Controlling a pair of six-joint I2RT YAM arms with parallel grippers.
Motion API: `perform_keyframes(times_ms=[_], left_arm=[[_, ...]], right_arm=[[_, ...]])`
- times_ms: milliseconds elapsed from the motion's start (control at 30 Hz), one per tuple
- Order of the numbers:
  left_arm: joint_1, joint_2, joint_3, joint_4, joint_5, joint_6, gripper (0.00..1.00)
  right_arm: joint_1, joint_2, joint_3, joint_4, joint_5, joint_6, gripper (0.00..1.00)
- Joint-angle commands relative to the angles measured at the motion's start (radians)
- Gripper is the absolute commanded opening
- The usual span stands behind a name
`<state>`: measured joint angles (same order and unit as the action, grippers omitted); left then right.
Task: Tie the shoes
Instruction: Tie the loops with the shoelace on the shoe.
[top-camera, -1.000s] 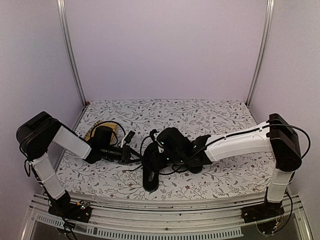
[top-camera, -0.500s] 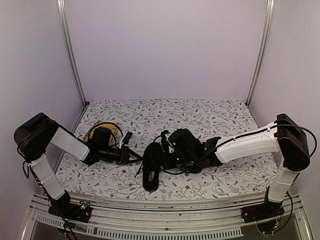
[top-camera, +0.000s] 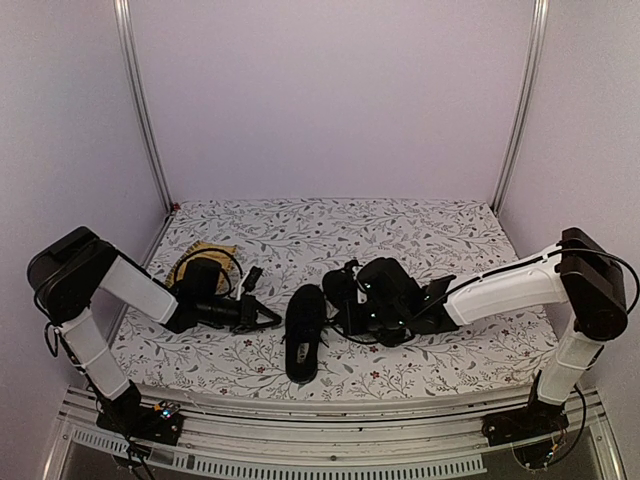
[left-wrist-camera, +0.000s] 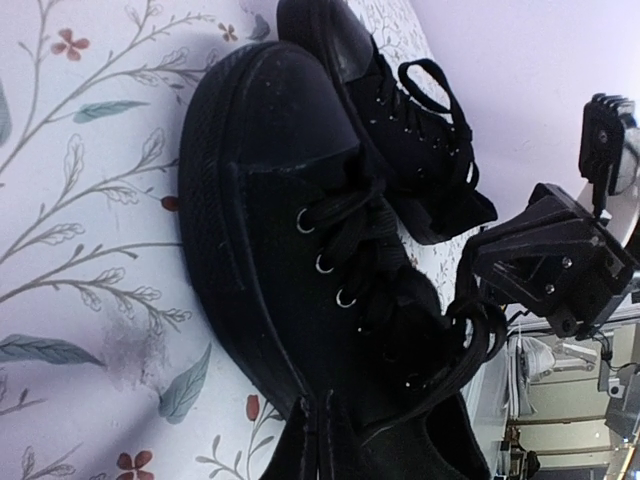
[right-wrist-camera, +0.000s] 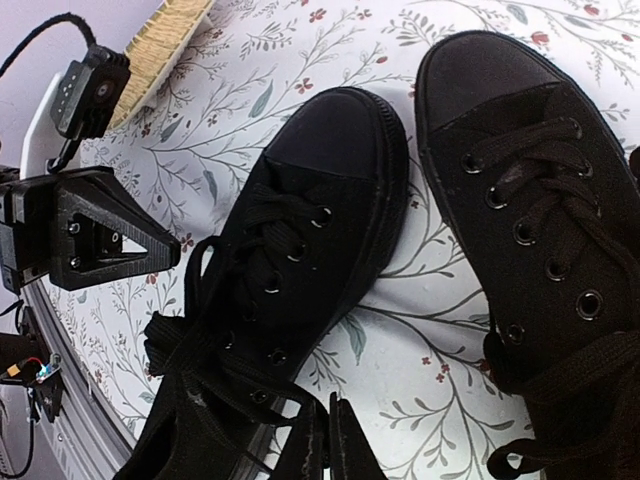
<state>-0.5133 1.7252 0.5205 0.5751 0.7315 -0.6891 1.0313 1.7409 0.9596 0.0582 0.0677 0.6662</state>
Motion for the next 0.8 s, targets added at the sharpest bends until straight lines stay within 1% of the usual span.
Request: perform_keyframes(times_ms=[0,200,267,333,467,533,767], left_arm=[[0.012,-0.036,-0.028,0.026,-0.029,-0.017,0.0],[0.012,-0.05,-0.03,0.11,0.039,-0.019,0.01],[0.008,-0.055,-0.009,0.102,0.055,-0.012,0.13],[0.0,-0.053,0.019,0.084,0.062,-0.01,0.28],[-0.022,-0.021,0.072,0.076,0.071,-0.014,0.45],[-0.028,0.001,0.101,0.052,0.059,-0.001,0.48],[-0.056,0.072,0.221,-0.116,0.008,0.064,0.49]], right_arm=[[-0.024,-0.026,-0.037,0.037,-0.007,0.024,0.02],[-0.033,-0.021,-0.045,0.064,-0.03,0.018,0.02],[-0.033,-0.016,-0.042,0.076,-0.04,0.014,0.02],[-0.033,-0.009,-0.036,0.08,-0.047,0.013,0.02],[-0.032,-0.001,-0.03,0.089,-0.06,0.012,0.02],[-0.032,0.001,-0.029,0.093,-0.064,0.013,0.02],[-0.032,0.001,-0.035,0.101,-0.068,0.016,0.02]])
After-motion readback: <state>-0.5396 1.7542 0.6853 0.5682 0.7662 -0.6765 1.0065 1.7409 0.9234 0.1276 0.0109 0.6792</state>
